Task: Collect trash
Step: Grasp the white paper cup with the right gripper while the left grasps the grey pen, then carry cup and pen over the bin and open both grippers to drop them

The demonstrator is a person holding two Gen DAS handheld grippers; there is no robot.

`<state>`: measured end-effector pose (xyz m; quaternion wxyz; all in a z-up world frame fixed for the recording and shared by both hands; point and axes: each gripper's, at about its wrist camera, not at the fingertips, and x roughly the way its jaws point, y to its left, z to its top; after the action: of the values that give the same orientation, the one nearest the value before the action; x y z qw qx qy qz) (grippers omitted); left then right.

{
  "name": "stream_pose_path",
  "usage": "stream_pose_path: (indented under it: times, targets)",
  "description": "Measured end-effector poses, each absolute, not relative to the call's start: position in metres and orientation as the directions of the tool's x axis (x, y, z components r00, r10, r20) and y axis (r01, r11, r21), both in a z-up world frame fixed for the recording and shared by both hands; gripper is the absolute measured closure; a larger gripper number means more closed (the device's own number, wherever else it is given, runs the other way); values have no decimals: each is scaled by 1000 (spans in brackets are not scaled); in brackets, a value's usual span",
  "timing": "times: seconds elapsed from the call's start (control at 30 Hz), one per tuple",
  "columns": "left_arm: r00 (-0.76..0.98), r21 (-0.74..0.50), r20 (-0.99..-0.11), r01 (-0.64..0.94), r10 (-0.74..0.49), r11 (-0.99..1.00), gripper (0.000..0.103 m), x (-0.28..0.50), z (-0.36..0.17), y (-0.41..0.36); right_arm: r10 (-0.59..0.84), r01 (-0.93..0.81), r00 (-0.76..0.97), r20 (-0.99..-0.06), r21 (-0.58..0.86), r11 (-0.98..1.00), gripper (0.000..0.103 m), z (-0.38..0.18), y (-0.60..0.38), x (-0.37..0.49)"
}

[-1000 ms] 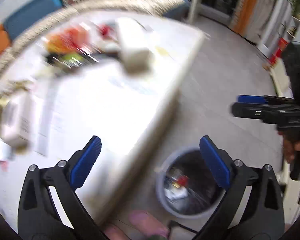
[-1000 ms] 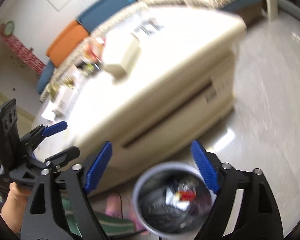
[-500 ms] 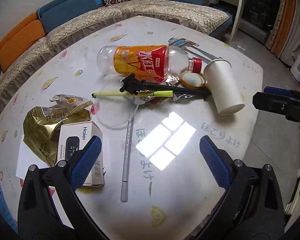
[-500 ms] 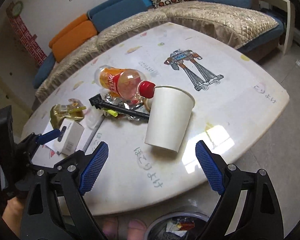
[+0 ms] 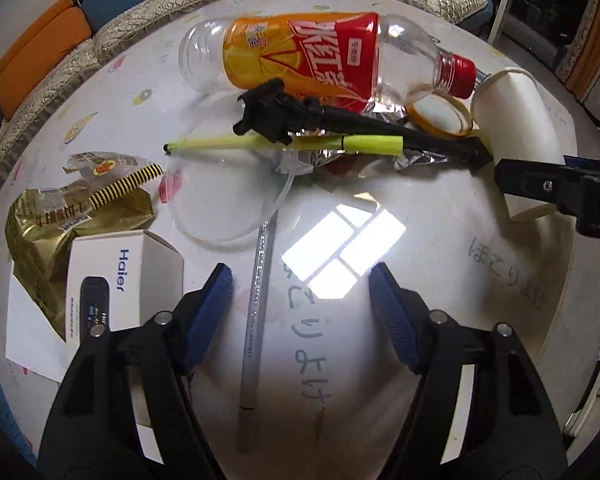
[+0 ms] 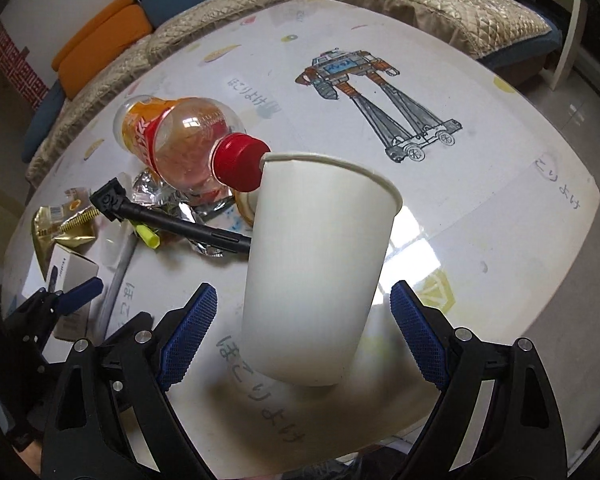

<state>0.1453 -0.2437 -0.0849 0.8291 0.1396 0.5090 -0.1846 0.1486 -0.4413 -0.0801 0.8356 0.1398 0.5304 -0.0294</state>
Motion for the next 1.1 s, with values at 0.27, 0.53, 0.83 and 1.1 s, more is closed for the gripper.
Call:
stream_pose_path:
  times: [0.27,0.53,0.83,1.1]
  targets:
    - [388,-8,-900,445,-200,895,87,147,-79,-242,103,208,426,-899,208,956,41,-78,-451,142]
    - [391,-46,-892,424,-229,904,94,139,-72,-239,103,223,479,-872,234,946,42,-52,-472,122]
    - [424,-48,-869,443,-256,895,97,127,-47,-244,112,200,515,-850,246,948,42,-27,-479,97]
    - [459,-31,-846,467,-272,884,97,111,-27,-252,129,179,540,-832,264,948,42,-10,-482,77]
